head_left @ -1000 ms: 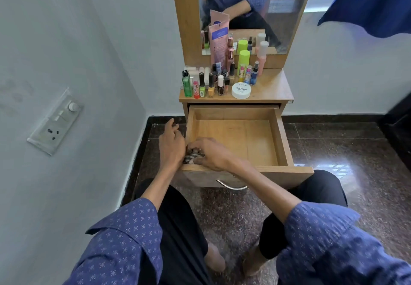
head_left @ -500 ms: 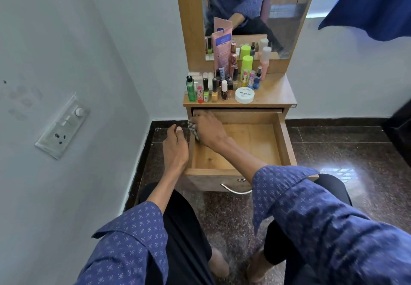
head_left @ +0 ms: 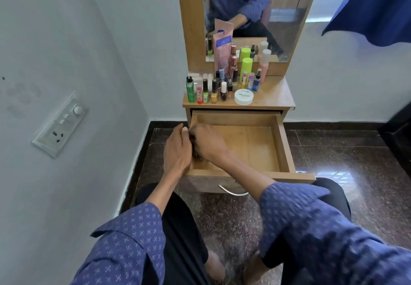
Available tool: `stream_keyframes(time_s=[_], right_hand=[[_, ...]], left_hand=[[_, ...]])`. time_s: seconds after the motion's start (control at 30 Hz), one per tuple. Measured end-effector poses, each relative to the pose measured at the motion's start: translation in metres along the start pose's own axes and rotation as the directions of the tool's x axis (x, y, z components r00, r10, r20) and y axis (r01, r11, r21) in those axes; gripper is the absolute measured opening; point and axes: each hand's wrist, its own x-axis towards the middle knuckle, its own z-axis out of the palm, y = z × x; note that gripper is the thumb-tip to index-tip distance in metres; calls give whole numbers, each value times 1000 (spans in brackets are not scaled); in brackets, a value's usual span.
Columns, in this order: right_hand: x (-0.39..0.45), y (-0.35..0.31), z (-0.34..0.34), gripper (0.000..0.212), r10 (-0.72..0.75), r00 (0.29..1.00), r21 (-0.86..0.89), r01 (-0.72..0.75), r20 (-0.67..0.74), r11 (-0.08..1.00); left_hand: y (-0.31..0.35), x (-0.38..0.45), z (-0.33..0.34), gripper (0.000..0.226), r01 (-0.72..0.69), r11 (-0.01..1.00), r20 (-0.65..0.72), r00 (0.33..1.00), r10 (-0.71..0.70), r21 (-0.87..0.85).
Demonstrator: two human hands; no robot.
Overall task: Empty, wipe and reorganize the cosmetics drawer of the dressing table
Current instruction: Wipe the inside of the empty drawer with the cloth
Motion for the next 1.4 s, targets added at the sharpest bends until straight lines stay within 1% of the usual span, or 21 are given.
stream_keyframes(time_s=[0.07, 0.13, 0.2, 0.27, 0.33, 0.4, 0.5, 0.57, 0.6, 0.67, 0.73, 0.8, 0.9, 0.93, 1.0, 1.07, 1.13, 1.23, 1.33, 1.4], right_hand=[[23, 2, 6, 13, 67, 991, -28, -71, -112, 997], [42, 4, 8, 16, 106, 982, -68, -118, -159, 991], [51, 5, 15, 27, 104, 977, -127, -129, -185, 983], [51, 8, 27, 31, 62, 976, -199, -104, -208, 975], [46, 16, 34, 31, 10, 979, -220, -56, -206, 974], [44, 25, 31, 34, -43, 983, -206, 6, -177, 978], [42, 36, 17, 45, -93, 994, -167, 81, -65, 983], [41, 41, 13, 54, -101, 995, -156, 98, -9, 983], [41, 43, 14, 55, -104, 995, -158, 101, -9, 982], [41, 45, 17, 48, -108, 991, -186, 92, -80, 978], [39, 50, 17, 38, -90, 983, -255, 46, -163, 966], [34, 57, 16, 32, -41, 979, -339, -30, -202, 940], [26, 68, 14, 35, 100, 971, -422, -185, -217, 887], [24, 71, 14, 37, 156, 961, -437, -245, -229, 866], [23, 72, 14, 32, 241, 937, -447, -334, -253, 830], [24, 64, 13, 27, 296, 923, -440, -378, -245, 815], [28, 52, 11, 31, 323, 916, -426, -398, -238, 812], [33, 42, 13, 34, 299, 935, -397, -353, -193, 847], [33, 38, 18, 36, 176, 972, -436, -227, -154, 871], [34, 40, 18, 38, 77, 985, -468, -141, -152, 873]], left_hand=[[2, -1, 1, 49, -34, 999, -17, 999, 34, 37], [1, 0, 2, 47, -49, 997, -3, 999, 50, 57], [-2, 1, 3, 51, -51, 994, 33, 998, 48, 93], [-4, 3, 5, 52, -68, 988, 79, 995, 58, 136], [-5, 3, 8, 49, -114, 974, 139, 986, 88, 194], [-5, 2, 9, 50, -142, 962, 163, 981, 105, 234], [-5, 2, 8, 49, -135, 963, 156, 983, 100, 235], [-5, 2, 8, 48, -126, 962, 160, 983, 89, 241], [-6, 3, 9, 49, -131, 960, 168, 982, 91, 246], [-7, 5, 10, 51, -149, 953, 191, 976, 100, 263], [-7, 5, 9, 53, -175, 943, 214, 970, 116, 283], [-5, 4, 9, 52, -207, 931, 247, 960, 134, 302], [-5, 5, 10, 52, -244, 917, 286, 946, 153, 316], [-5, 5, 11, 52, -257, 911, 298, 941, 160, 323], [-6, 5, 13, 53, -277, 899, 318, 933, 167, 340], [-5, 4, 12, 54, -281, 894, 328, 930, 165, 350], [-3, 3, 12, 55, -279, 891, 330, 930, 159, 358], [1, 0, 13, 54, -267, 885, 331, 933, 139, 382], [4, 0, 13, 54, -257, 879, 326, 937, 125, 402], [4, -1, 13, 54, -268, 870, 336, 933, 128, 413]])
